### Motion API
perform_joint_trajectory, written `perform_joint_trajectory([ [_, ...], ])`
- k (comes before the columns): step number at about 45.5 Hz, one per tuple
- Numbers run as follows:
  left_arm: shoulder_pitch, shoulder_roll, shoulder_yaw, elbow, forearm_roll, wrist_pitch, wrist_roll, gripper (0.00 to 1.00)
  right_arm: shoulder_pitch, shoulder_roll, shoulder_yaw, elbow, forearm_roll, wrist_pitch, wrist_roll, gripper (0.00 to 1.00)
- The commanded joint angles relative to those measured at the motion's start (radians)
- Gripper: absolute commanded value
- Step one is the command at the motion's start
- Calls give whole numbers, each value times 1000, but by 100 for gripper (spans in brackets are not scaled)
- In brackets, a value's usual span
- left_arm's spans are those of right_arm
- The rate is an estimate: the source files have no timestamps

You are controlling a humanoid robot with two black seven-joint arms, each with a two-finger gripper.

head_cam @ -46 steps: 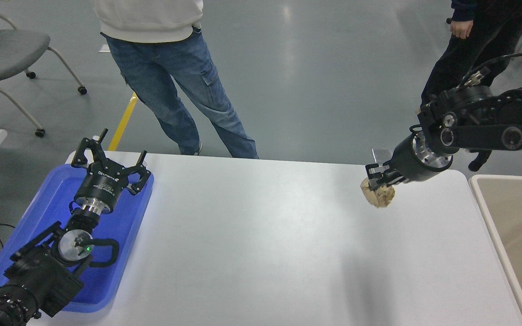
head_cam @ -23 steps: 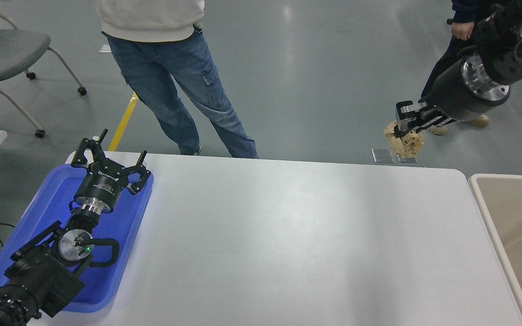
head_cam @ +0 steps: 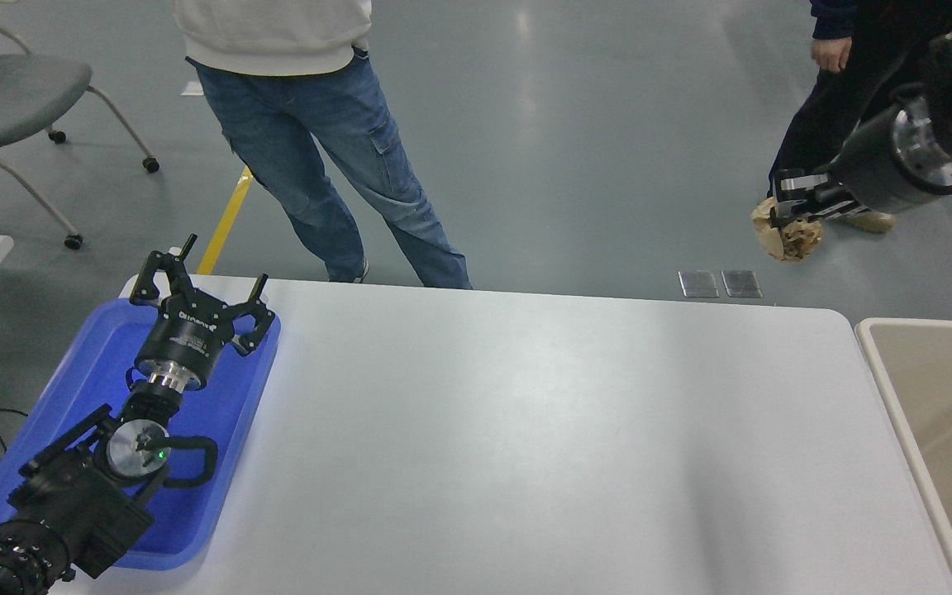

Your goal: Pick up paper ball place in dustbin

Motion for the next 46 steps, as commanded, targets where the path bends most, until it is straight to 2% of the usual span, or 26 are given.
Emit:
perform_joint_trajectory([
  [1, 0, 0, 0, 0, 0, 0, 0, 100, -308, -41, 69, -346, 22, -130, -2, 0],
  [17, 0, 0, -1, 0, 0, 0, 0, 100, -808, -46, 492, -807, 104, -208, -2, 0],
  [34, 0, 0, -2, 0, 0, 0, 0, 100, -1107, -18, 799, -937, 107, -357, -2, 0],
  [46, 0, 0, -2, 0, 0, 0, 0, 100, -1284, 85, 828, -1017, 208, -457, -2, 0],
])
